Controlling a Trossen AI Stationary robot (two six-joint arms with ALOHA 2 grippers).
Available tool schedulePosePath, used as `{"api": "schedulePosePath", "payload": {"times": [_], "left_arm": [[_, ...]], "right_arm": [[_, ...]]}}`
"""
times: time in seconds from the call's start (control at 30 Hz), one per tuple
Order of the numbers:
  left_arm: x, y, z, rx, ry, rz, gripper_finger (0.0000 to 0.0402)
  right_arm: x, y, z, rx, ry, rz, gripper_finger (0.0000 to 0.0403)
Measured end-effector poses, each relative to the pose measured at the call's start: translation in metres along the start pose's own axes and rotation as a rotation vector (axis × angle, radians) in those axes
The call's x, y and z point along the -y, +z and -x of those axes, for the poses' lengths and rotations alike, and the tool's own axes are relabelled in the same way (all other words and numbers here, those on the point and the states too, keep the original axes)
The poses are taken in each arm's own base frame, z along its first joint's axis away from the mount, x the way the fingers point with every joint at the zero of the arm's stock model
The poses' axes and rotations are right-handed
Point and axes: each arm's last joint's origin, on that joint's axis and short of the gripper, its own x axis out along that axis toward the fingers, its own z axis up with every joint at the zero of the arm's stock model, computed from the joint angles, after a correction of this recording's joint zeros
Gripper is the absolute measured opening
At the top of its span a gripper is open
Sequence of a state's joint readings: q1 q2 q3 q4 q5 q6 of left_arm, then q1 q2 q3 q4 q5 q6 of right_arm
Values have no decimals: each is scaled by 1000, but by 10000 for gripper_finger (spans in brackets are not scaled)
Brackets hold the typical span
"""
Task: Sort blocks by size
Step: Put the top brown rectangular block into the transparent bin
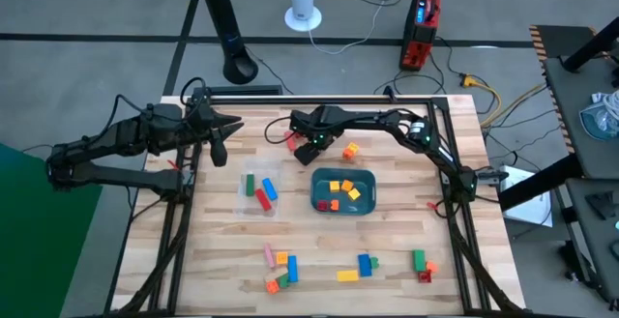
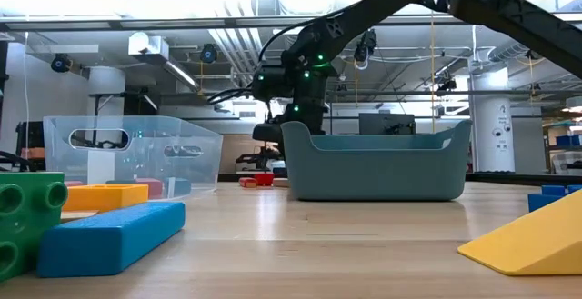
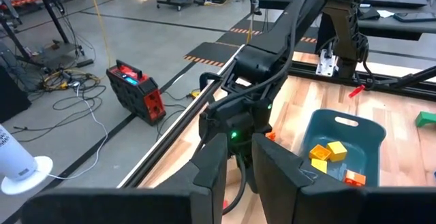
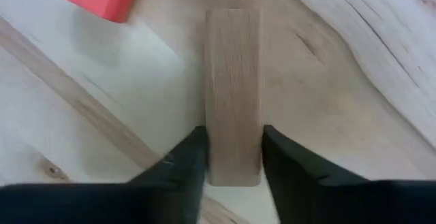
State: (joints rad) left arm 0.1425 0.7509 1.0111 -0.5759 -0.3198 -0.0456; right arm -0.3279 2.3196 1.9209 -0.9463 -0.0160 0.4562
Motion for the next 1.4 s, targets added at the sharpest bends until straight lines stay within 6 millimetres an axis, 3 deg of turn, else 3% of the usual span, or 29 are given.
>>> {"api": "schedulePosePath", "payload": {"times": [0.07,0.13,0.3,0.5,0.8,1.1,1.4], "left_arm": [[0,1,0,8,-1,3,56],[1,3,0,29,-24,10,56],[5,8,-8,50,-77,14,56],[16,15,-31,38,-176,-31,56],[33,25,-75,-15,-214,-179,56],[52,55,-99,-81,-412,-255,84],[59,80,-111,-75,-427,-411,149]], "right_arm": [[0,1,1,-4,7,14,89],[0,3,7,-5,13,37,89],[4,9,39,-51,73,120,89],[19,8,137,32,413,256,89],[21,-28,227,85,991,496,89],[25,-47,260,113,1115,546,89],[19,-49,260,100,1166,575,89]]}}
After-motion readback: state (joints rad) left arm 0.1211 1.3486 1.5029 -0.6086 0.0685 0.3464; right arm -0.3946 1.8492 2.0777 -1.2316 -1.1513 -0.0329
